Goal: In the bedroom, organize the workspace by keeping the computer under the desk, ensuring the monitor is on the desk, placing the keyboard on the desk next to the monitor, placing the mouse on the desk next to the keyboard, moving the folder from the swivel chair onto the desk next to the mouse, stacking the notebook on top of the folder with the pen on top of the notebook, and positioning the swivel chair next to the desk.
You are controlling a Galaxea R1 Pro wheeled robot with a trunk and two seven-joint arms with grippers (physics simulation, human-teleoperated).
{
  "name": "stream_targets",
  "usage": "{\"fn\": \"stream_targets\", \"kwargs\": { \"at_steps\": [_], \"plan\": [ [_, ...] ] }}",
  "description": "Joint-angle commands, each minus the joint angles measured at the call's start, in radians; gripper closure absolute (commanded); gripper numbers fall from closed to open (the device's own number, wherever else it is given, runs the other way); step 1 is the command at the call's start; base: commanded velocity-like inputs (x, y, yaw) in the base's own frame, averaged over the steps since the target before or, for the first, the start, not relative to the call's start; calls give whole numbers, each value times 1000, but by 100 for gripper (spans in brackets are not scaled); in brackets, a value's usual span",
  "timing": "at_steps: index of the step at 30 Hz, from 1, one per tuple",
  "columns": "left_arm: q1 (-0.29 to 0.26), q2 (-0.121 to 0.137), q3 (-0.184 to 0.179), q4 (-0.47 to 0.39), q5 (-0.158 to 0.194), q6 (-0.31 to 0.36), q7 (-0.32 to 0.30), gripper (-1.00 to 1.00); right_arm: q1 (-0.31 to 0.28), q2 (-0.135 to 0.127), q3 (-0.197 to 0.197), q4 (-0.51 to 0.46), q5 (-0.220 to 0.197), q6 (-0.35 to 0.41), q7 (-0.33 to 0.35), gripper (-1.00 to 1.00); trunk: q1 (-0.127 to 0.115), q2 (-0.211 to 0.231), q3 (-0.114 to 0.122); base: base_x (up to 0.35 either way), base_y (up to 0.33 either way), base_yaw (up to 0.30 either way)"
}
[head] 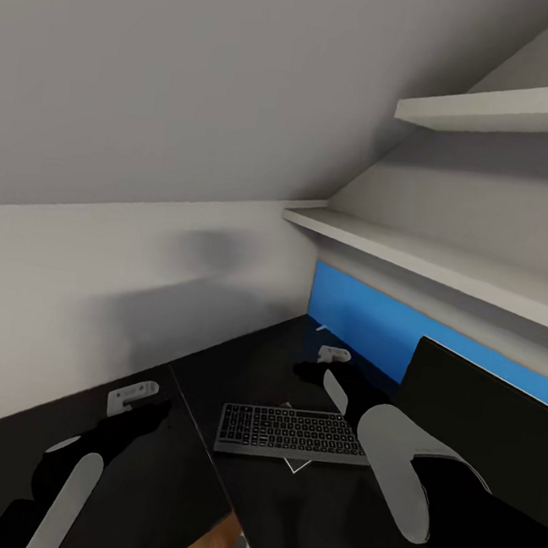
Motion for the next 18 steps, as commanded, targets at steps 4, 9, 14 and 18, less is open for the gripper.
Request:
{"fn": "stream_targets", "kwargs": {
  "at_steps": [4, 9, 14, 18],
  "plan": [
    [-1, 1, -2, -1, 9, 2, 10, -100, -1, 1, 0, -3, -9, 4, -3, -100, 1, -2, -2, 46, -32, 0],
    [-1, 1, -2, -1, 9, 2, 10, -100, -1, -1, 0, 1, -7, 4, -3, -100, 1, -2, -2, 91, -71, 0],
    [-1, 1, -2, -1, 11, 2, 10, -100, -1, 0, 1, 4, -7, 4, -1, -100, 1, -2, -2, 140, -4, 0],
    [-1, 1, -2, -1, 11, 0, 10, -100, -1, 0, 1, 4, -7, 4, -1, -100, 1, -2, -2, 143, 0, 0]
  ]
}}
